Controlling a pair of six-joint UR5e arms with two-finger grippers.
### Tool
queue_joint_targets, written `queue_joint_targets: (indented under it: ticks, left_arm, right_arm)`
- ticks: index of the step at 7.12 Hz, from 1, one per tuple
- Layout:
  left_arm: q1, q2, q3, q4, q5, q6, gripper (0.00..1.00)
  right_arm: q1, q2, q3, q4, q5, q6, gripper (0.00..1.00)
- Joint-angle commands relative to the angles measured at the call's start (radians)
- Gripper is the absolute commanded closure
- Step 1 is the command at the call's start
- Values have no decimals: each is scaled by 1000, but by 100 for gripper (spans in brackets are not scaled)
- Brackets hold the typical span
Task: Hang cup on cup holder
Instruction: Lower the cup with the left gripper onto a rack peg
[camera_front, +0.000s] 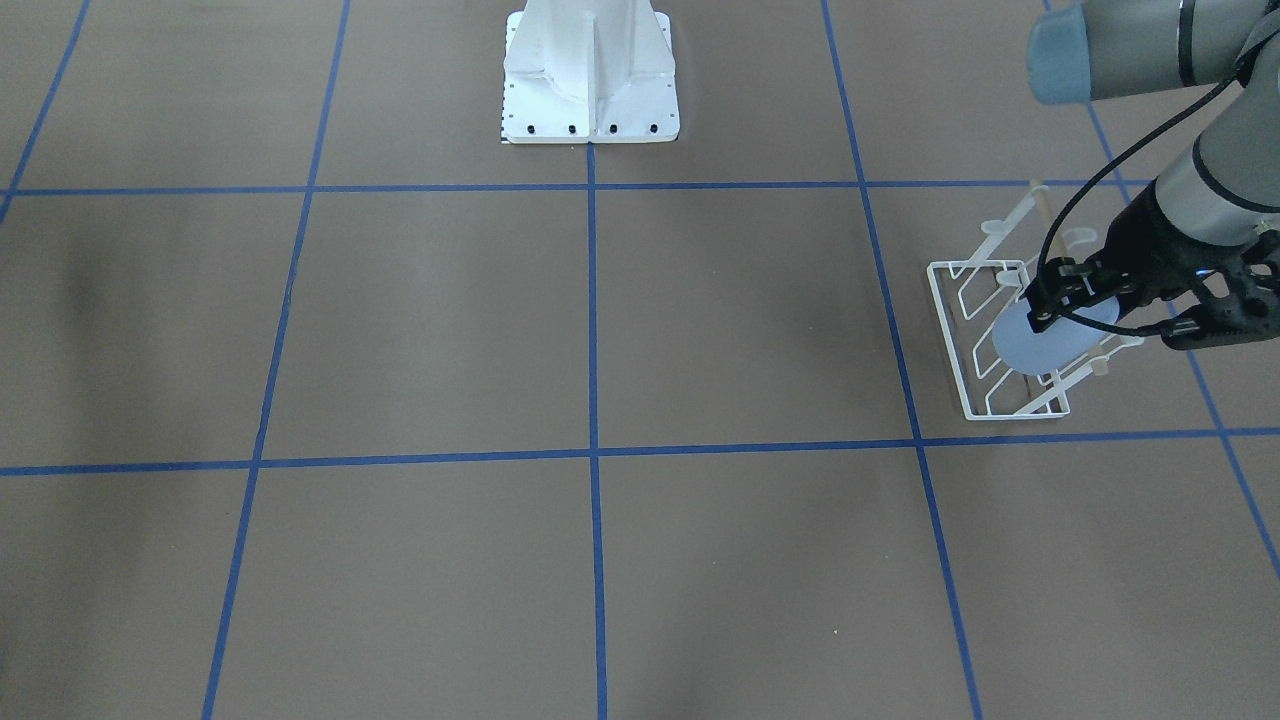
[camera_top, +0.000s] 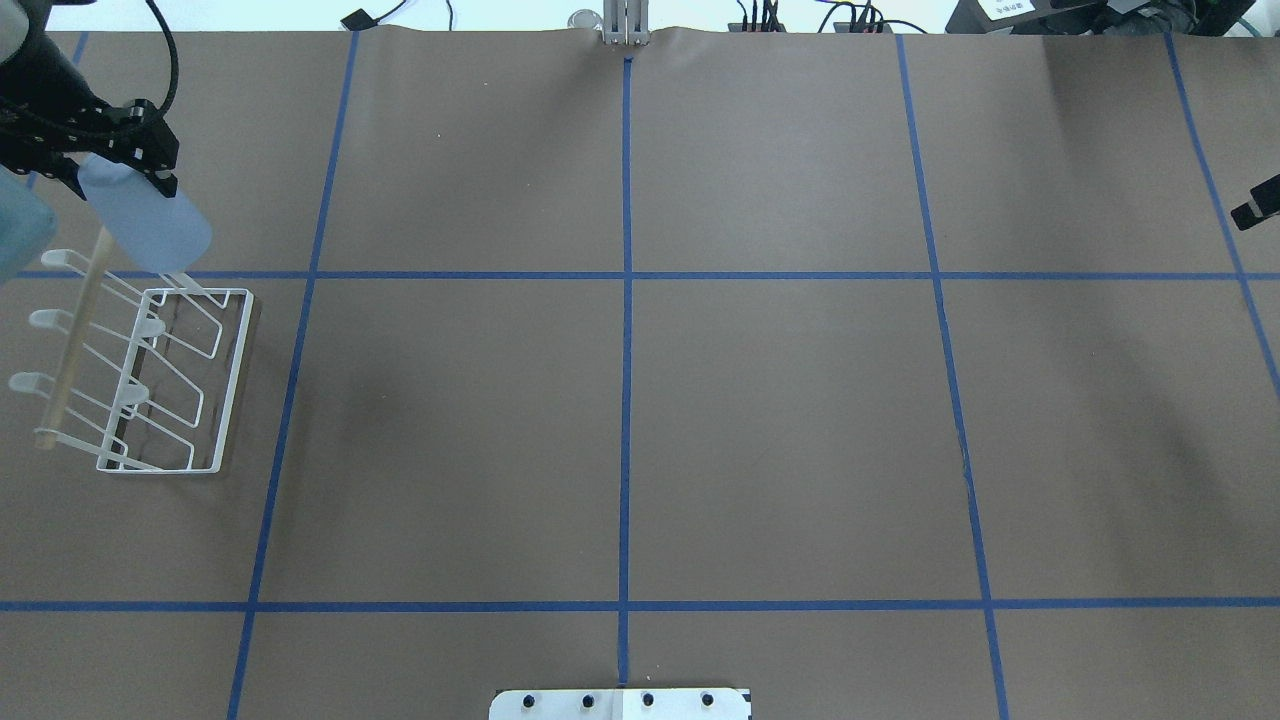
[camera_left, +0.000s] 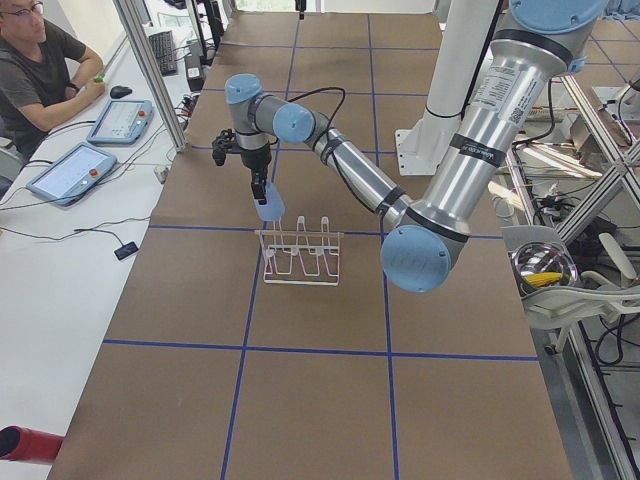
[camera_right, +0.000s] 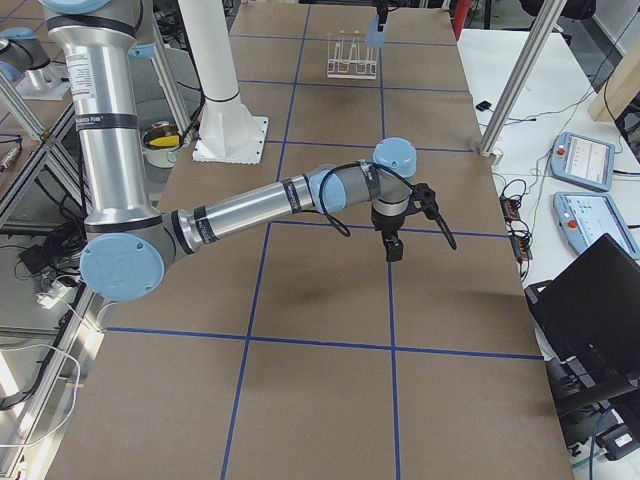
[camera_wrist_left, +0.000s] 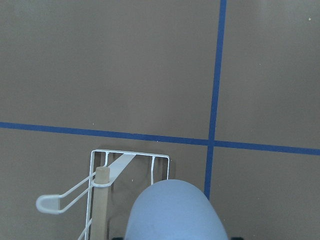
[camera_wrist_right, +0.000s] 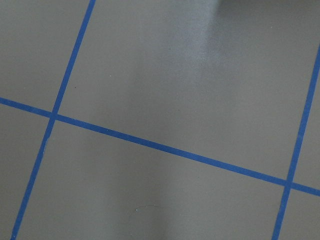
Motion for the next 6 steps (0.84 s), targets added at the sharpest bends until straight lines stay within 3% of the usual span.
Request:
queue_joint_targets:
  ticks: [1, 6]
  left_arm:
    - [11, 3, 14, -9, -2, -5, 100]
    - [42, 23, 28, -9, -2, -5, 100]
  right_arm:
    - [-1, -1, 3, -2, -1, 0, 0]
    - [-3, -4, 5, -2, -1, 1, 0]
